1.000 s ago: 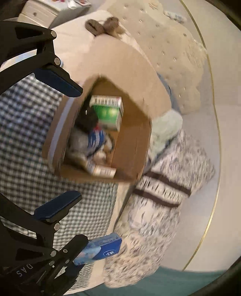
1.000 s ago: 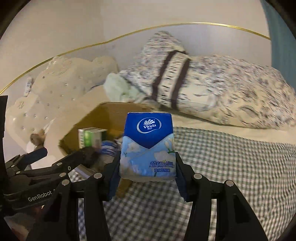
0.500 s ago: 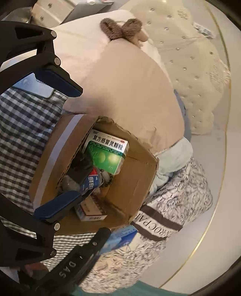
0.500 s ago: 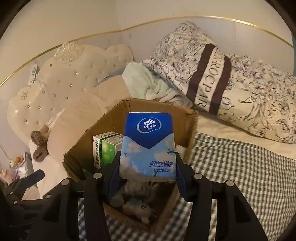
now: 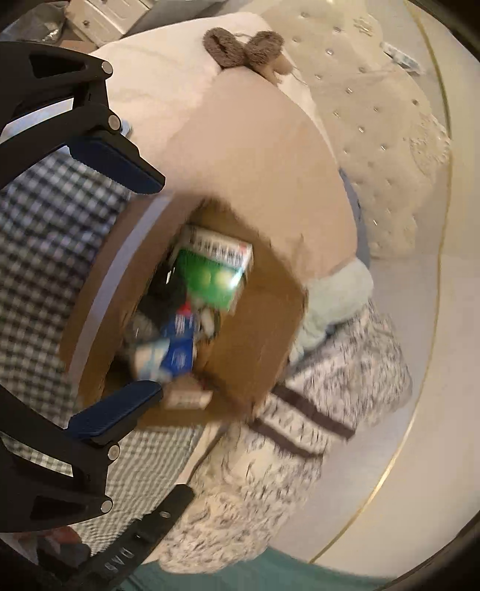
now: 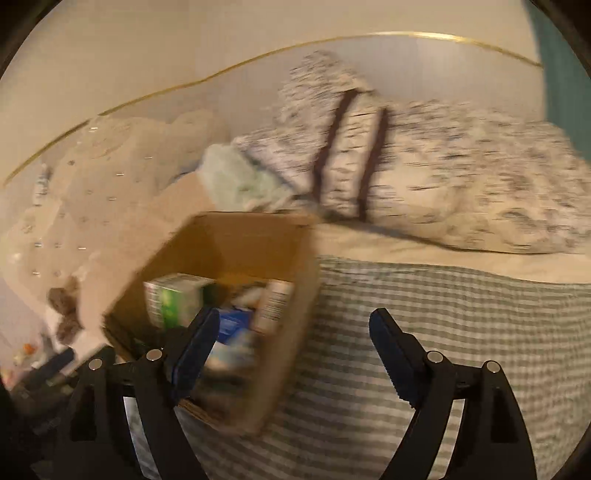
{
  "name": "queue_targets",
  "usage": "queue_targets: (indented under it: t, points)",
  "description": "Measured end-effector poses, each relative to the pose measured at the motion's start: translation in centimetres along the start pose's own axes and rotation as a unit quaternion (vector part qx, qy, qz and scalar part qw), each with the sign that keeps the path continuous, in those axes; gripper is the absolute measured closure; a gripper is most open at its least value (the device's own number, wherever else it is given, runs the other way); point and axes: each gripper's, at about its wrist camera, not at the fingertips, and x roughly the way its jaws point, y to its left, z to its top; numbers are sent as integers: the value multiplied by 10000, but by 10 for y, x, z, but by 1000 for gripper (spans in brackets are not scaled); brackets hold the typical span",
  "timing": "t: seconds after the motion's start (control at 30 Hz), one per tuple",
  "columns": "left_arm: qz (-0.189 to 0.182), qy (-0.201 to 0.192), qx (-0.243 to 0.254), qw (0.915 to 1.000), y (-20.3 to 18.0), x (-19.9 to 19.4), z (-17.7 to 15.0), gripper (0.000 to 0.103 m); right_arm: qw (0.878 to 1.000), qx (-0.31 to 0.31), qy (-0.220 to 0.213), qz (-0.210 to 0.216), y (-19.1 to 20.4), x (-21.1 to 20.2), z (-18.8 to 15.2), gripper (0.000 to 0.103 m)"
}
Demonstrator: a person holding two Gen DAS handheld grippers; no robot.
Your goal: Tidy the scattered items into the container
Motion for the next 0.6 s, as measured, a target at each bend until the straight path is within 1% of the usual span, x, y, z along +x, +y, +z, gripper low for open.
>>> queue_targets:
  t: [0.07, 0.17, 0.2, 0.27, 0.33, 0.4, 0.47, 0.5, 0.6]
  points:
    - [-223, -51, 175, 9996, -23, -11, -9, 0, 9991, 13, -86, -409, -30, -25, -14, 18]
    - [-537, -119, 492, 9973, -58, -23, -25, 0, 9956, 292, -115, -880, -76, -56, -39, 14]
    - [-600, -215, 613, 9961, -71, -28, -32, 0, 9936, 402, -120, -1047, -89, -63, -47, 13]
    - [-605, -351, 852, 9939, -97, -34, -45, 0, 9892, 673, -102, -1302, -116, -76, -63, 13]
    - [-671, -262, 1092, 9914, -120, -34, -56, 0, 9847, 878, -87, -1501, -140, -88, -81, 12]
    - [-701, 11, 1282, 9893, -140, -28, -67, 0, 9816, 978, 37, -1638, -155, -91, -94, 11]
    - [-717, 246, 1379, 9875, -153, -23, -76, 0, 9807, 1070, 256, -1616, -169, -91, -106, 11]
    - [-711, 313, 1416, 9869, -159, -22, -81, 0, 9804, 1109, 316, -1595, -176, -93, -110, 11]
    - [-646, 351, 1497, 9860, -167, -24, -90, 0, 9791, 1233, 301, -1592, -188, -100, -118, 11]
